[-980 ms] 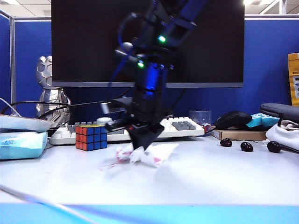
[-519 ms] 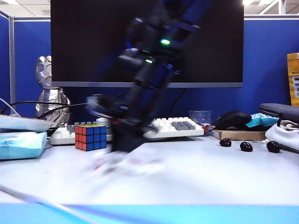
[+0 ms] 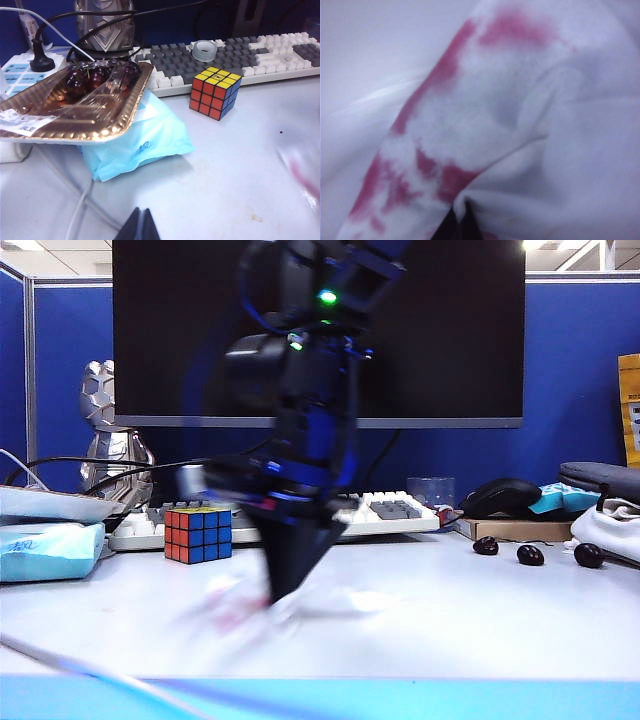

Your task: Use the wet wipes on the table to wipe the cherry juice off the table, then put the wipes back on the table.

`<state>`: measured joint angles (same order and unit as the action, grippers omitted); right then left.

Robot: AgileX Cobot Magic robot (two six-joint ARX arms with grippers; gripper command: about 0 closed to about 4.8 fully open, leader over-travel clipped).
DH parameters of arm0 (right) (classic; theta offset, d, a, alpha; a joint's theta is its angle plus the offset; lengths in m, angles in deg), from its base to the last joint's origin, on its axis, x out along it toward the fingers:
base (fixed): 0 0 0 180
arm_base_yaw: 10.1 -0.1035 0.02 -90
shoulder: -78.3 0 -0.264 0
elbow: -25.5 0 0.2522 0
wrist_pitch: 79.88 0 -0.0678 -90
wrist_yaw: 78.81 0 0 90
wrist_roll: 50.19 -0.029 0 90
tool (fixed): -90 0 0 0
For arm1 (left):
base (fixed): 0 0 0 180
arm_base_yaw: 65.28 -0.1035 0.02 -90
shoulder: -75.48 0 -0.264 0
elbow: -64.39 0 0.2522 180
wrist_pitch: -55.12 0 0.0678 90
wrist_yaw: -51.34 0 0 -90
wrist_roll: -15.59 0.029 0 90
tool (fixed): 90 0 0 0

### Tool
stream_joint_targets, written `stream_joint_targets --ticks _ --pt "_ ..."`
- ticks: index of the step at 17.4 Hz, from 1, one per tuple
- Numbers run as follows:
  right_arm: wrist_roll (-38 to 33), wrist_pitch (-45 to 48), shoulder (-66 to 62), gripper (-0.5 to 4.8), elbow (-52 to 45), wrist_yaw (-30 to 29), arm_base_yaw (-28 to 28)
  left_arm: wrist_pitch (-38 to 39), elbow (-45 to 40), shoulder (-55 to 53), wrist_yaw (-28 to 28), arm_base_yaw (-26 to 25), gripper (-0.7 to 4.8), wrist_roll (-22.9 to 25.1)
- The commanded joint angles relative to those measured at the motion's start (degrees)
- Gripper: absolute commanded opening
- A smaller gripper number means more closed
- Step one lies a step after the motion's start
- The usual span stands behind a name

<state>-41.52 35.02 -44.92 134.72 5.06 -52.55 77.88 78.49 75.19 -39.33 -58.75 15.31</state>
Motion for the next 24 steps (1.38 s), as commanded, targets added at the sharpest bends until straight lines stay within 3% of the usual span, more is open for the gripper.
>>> stream_joint_targets --ticks 1,2,4,7,9,12,16,20,22,24 --pt "-1.9 16.4 -1.9 -0.01 -1.0 10.8 3.4 0.6 0.0 0.2 -0.2 -0.1 -0.02 -0.2" --pt "-2.0 21.0 -1.9 -0.01 -0.9 9.5 3.8 0.6 0.0 0.2 -0.2 -0.1 -0.02 -0.2" --pt "-2.7 25.4 -1.9 -0.01 -0.5 0.8 3.7 0.6 0.0 0.2 -0.2 -0.1 -0.02 -0.2" --pt "-2.6 18.3 -1.9 -0.01 0.0 -12.2 2.2 0.6 0.0 0.2 -0.2 -0.1 -0.02 -0.2" --pt "-1.4 8.0 -1.9 -0.01 0.0 -15.5 0.8 0.6 0.0 0.2 -0.2 -0.1 -0.02 -0.2" --pt "-0.6 -4.6 -1.9 -0.01 0.0 -11.8 0.2 0.6 0.0 0.2 -0.2 -0.1 -0.02 -0.2" --pt "-1.5 -9.8 -1.9 -0.01 0.0 8.0 1.4 0.6 0.0 0.2 -0.2 -0.1 -0.02 -0.2" --pt "-9.4 -16.7 -1.9 -0.01 0.0 20.1 6.5 0.6 0.0 0.2 -0.2 -0.1 -0.02 -0.2" --pt "-10.7 -20.5 -1.9 -0.01 0.0 19.4 9.7 0.6 0.0 0.2 -0.2 -0.1 -0.02 -0.2" --pt "-10.1 -21.2 -1.9 -0.01 0.0 13.0 10.6 0.6 0.0 0.2 -0.2 -0.1 -0.02 -0.2"
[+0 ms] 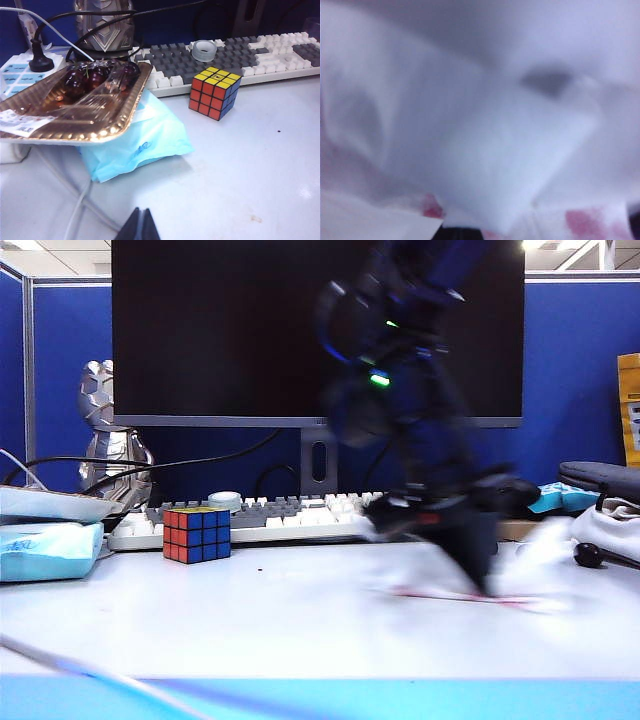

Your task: Use the wet wipes on the table to wipe the cherry juice off the table, then put the wipes back on the table.

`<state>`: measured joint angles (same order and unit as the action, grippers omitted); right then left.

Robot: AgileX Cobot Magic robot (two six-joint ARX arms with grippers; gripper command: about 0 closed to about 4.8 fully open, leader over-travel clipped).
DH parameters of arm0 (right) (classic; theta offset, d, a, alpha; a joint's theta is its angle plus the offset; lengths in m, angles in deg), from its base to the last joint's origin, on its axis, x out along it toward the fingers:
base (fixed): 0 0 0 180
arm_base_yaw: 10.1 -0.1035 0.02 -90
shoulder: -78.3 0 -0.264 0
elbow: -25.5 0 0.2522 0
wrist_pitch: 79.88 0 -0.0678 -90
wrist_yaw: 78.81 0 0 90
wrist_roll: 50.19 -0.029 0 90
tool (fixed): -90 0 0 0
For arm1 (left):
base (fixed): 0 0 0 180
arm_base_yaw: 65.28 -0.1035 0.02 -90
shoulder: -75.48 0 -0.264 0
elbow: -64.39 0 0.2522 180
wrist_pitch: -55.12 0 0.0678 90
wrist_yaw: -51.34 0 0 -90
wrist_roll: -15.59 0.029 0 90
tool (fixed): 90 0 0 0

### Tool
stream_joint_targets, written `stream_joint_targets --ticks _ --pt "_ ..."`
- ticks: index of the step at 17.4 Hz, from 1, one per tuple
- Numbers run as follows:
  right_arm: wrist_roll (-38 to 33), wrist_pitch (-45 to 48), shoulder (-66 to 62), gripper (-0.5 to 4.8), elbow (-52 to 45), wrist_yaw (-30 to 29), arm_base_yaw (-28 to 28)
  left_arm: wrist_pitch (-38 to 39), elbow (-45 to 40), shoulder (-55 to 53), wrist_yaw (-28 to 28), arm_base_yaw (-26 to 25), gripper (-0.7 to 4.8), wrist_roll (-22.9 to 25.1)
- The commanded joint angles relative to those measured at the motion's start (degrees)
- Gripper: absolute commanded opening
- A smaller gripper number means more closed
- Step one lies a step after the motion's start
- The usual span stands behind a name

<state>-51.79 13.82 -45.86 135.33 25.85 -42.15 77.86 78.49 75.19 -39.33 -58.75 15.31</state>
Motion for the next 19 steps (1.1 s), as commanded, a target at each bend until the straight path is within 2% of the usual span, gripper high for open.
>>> stream_joint_targets --ticks 1,3,4,6,9,10,11,13,17,19 --pt "0.7 0.8 -0.9 -0.01 -0.6 -14.8 0.2 0.6 0.0 0.2 -0.2 -0.1 -0.02 -0.2" --pt "0.8 5.6 -0.9 -0.01 -0.6 -31.5 -0.5 0.6 0.0 0.2 -0.2 -0.1 -0.02 -0.2" --pt "0.7 7.9 -0.9 -0.01 -0.6 -37.4 -1.0 0.6 0.0 0.2 -0.2 -0.1 -0.02 -0.2" --pt "0.0 12.2 -0.9 -0.01 -0.6 -41.7 -2.4 0.6 0.0 0.2 -0.2 -0.1 -0.02 -0.2" --pt "-2.0 20.7 -1.0 -0.01 -0.6 -41.5 -4.6 0.6 0.0 0.2 -0.2 -0.1 -0.02 -0.2" --pt "-3.6 24.1 -0.9 -0.01 -0.6 -39.8 -5.2 0.6 0.0 0.2 -0.2 -0.1 -0.02 -0.2" --pt "-5.4 26.9 -0.9 -0.01 -0.6 -35.8 -5.4 0.6 0.0 0.2 -0.2 -0.1 -0.02 -0.2" --pt "-5.9 33.4 -1.1 -0.01 -0.6 -24.0 -5.2 0.6 0.0 0.2 -0.2 -0.1 -0.02 -0.2" --pt "-5.9 44.1 -1.8 -0.01 -0.6 -15.6 -4.3 0.6 0.0 0.2 -0.2 -0.1 -0.02 -0.2" --pt "-5.9 48.7 -2.8 -0.01 -0.6 -16.4 -4.3 0.6 0.0 0.2 -0.2 -0.1 -0.02 -0.2"
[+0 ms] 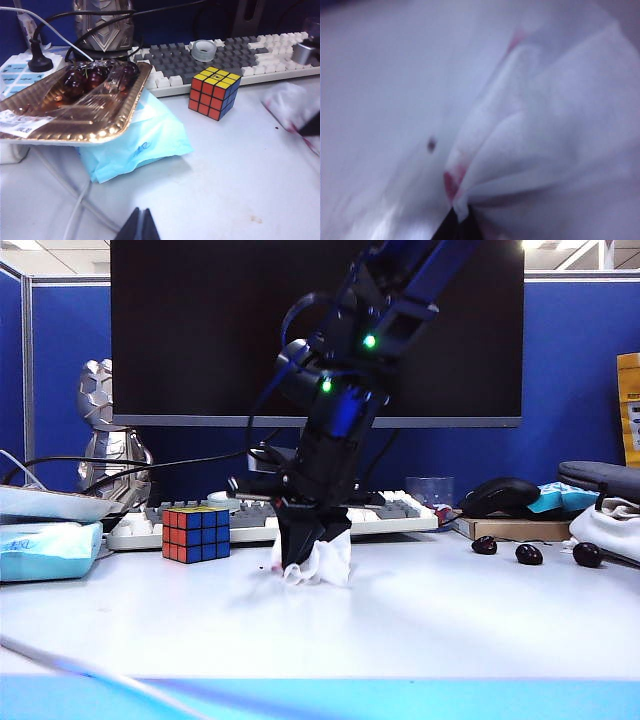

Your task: Use the wet wipes on the table to wipe the cherry juice off the table, then put the wipes back on the table.

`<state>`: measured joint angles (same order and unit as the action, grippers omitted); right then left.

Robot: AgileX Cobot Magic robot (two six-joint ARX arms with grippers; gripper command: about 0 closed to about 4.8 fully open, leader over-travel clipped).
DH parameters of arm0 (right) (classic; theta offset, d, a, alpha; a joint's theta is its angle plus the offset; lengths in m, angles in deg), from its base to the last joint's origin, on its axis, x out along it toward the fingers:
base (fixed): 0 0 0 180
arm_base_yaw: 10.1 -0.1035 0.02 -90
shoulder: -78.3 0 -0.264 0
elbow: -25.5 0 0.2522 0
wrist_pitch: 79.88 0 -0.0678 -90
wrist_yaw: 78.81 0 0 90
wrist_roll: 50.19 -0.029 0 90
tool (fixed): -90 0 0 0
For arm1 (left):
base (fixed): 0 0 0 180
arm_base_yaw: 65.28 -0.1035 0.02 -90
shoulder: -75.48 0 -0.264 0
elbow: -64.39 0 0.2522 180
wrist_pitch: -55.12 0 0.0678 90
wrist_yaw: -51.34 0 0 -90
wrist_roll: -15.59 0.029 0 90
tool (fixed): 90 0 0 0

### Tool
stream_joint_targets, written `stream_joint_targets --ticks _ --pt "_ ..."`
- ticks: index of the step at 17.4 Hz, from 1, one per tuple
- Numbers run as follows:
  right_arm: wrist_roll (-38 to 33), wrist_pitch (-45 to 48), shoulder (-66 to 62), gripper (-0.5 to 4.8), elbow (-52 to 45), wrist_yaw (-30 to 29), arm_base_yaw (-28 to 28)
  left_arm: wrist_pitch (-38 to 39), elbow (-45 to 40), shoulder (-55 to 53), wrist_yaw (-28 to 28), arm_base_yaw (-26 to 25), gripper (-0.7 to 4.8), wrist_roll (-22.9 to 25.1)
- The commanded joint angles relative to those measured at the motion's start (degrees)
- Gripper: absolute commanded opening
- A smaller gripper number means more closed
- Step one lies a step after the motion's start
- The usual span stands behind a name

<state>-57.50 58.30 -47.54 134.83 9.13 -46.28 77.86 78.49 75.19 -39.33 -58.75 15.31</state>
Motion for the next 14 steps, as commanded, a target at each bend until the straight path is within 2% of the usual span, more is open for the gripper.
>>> stream_joint_targets --ticks 1,3,5,6,7,8,12,14 --pt "-0.2 4.7 -1.5 -0.01 0.0 -2.4 -0.2 0.6 0.0 0.2 -0.2 -0.1 -0.02 -0.2" --pt "-0.1 3.8 -3.2 -0.01 0.0 -13.0 -0.7 0.6 0.0 0.2 -0.2 -0.1 -0.02 -0.2" --pt "1.7 -0.5 -4.0 -0.01 0.0 -17.0 -1.9 0.6 0.0 0.2 -0.2 -0.1 -0.02 -0.2" --pt "1.7 -2.9 -4.0 -0.01 0.0 -14.4 -2.0 0.6 0.0 0.2 -0.2 -0.1 -0.02 -0.2" --pt "1.3 -4.4 -4.0 -0.01 0.0 -9.1 -2.3 0.6 0.0 0.2 -0.2 -0.1 -0.02 -0.2" --pt "1.2 -6.4 -4.0 -0.01 0.0 1.1 -2.2 0.6 0.0 0.2 -0.2 -0.1 -0.02 -0.2" --pt "0.0 -13.8 -3.9 -0.01 3.5 11.4 -0.3 0.6 0.0 0.2 -0.3 -0.1 -0.02 -0.2" --pt "0.7 -17.3 -3.9 -0.01 9.8 12.1 0.2 0.6 0.0 0.2 -0.2 -0.1 -0.02 -0.2"
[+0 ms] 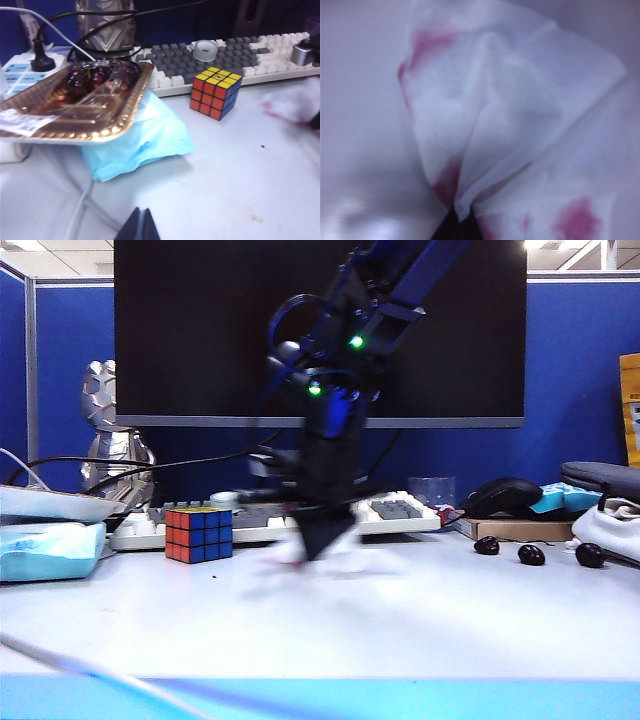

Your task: Use the wet wipes on the table to wipe the cherry juice off the table, then put the wipes back on the table.

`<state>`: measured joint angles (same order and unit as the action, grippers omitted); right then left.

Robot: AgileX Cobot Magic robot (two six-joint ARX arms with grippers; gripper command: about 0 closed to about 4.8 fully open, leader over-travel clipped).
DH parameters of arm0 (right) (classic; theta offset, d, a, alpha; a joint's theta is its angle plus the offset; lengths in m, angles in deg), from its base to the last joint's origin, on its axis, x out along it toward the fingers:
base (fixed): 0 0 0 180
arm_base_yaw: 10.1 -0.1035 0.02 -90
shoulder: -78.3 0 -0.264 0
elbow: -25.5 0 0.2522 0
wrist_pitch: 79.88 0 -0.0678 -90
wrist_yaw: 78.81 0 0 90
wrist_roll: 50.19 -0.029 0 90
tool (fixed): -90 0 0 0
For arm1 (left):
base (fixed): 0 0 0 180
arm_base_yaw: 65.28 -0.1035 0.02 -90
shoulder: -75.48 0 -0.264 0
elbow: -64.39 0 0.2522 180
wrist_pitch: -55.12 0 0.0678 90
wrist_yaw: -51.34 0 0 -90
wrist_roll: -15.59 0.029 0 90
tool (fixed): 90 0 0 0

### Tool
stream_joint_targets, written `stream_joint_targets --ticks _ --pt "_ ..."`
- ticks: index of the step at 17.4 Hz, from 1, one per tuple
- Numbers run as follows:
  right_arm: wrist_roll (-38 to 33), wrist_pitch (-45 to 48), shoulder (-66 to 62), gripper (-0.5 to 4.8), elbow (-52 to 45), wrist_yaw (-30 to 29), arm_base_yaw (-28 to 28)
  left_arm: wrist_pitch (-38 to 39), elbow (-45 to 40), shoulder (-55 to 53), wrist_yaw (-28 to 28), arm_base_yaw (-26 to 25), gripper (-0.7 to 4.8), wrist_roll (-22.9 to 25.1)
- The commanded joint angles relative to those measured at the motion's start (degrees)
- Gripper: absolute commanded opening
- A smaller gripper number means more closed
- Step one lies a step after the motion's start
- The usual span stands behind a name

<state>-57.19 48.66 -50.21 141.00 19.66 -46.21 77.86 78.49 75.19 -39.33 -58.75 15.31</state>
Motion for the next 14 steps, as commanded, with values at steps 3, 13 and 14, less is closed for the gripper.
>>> stream_joint_targets --ticks 3,13,14 --pt "1.7 -8.3 -1.2 -0.01 10.2 -13.4 0.2 0.6 0.0 0.2 -0.2 -0.1 -0.02 -0.2" --pt "6.0 -13.3 -2.6 -0.01 11.5 -35.1 -6.4 0.6 0.0 0.2 -0.2 -0.1 -0.02 -0.2" --pt "7.5 -14.5 -2.7 -0.01 11.5 -36.9 -7.0 0.6 0.0 0.2 -0.2 -0.1 -0.02 -0.2"
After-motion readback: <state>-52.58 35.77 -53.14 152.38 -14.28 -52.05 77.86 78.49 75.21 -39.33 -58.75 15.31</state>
